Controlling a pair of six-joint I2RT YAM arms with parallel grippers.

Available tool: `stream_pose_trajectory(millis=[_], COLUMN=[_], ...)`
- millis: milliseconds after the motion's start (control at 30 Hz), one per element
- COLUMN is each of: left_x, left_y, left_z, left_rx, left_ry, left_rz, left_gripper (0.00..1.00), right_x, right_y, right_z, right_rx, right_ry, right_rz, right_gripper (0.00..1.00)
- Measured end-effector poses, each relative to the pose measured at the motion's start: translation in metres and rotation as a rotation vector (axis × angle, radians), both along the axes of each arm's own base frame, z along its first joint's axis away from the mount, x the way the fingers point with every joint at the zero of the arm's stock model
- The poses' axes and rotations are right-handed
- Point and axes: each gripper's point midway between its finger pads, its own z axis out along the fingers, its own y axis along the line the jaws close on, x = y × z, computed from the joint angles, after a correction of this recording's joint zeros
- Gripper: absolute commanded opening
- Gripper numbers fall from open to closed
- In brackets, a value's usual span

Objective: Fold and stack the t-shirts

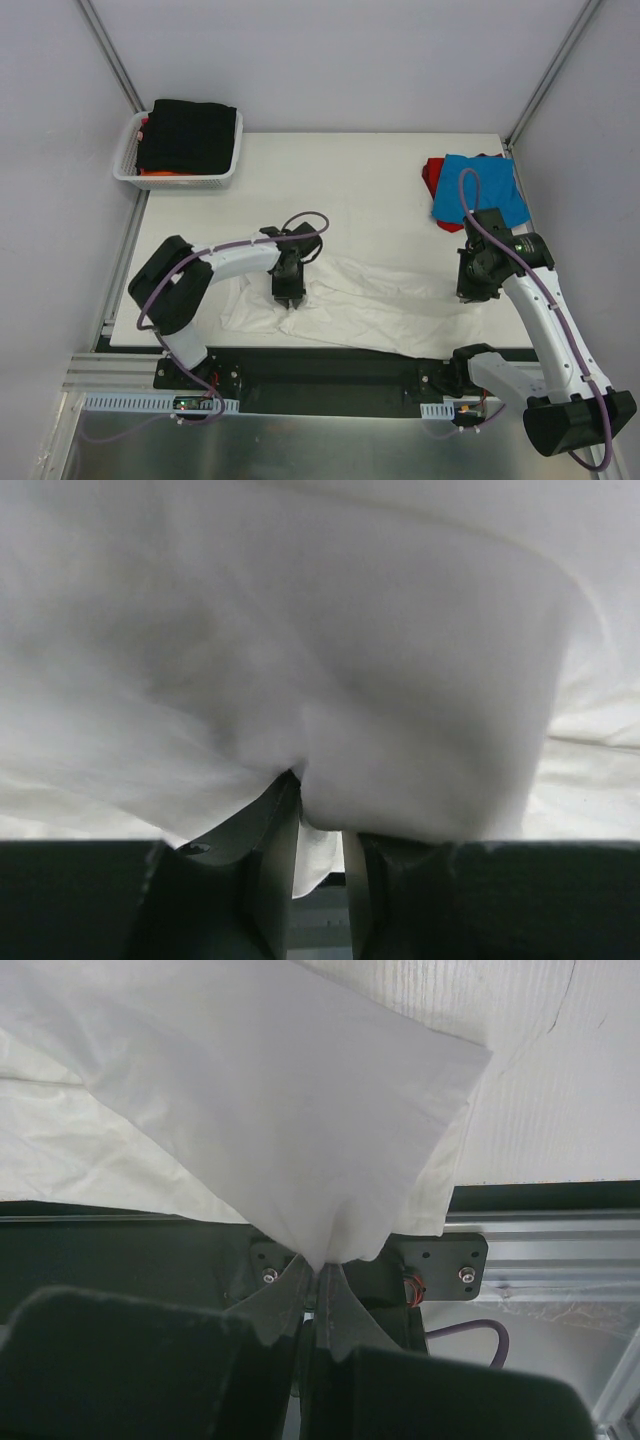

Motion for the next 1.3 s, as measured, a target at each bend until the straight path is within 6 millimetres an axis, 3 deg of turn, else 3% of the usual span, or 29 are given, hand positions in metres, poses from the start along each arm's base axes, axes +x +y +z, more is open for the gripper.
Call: stream_pose_trajectory(millis=[300,667,933,1100,1300], left_x=[0.035,0.097,0.109,0.11,0.114], left_y=[0.002,0.025,0.036,0.051,0.049], left_z=[0.0,0.002,0.007,0.025,0.053], left_rx=[-0.012,-0.02,0.015,0.056,0.039], left_ry=[0.17,0.101,-0.005,-0.1,-0.193], left_rz=[0.036,0.079,0.046,0.049,0.04], left_gripper=[0.24,0.27,0.43,0.44,0.43], right_x=[-0.002,-0.004,-0.005,-0.005,-0.004], right_y=[0.0,0.0,0.0,0.0,0.001], right_z=[0.001,0.004,0.005,0.005,0.004], right_rx=[0.002,0.011,0.015,0.018,0.019], right_ry=[-0.007,-0.028,-0.033,-0.034,-0.026], right_rz=[-0.003,-0.017,-0.026,-0.03,-0.031], right_gripper=[0.01,0.01,0.01,0.01,0.01])
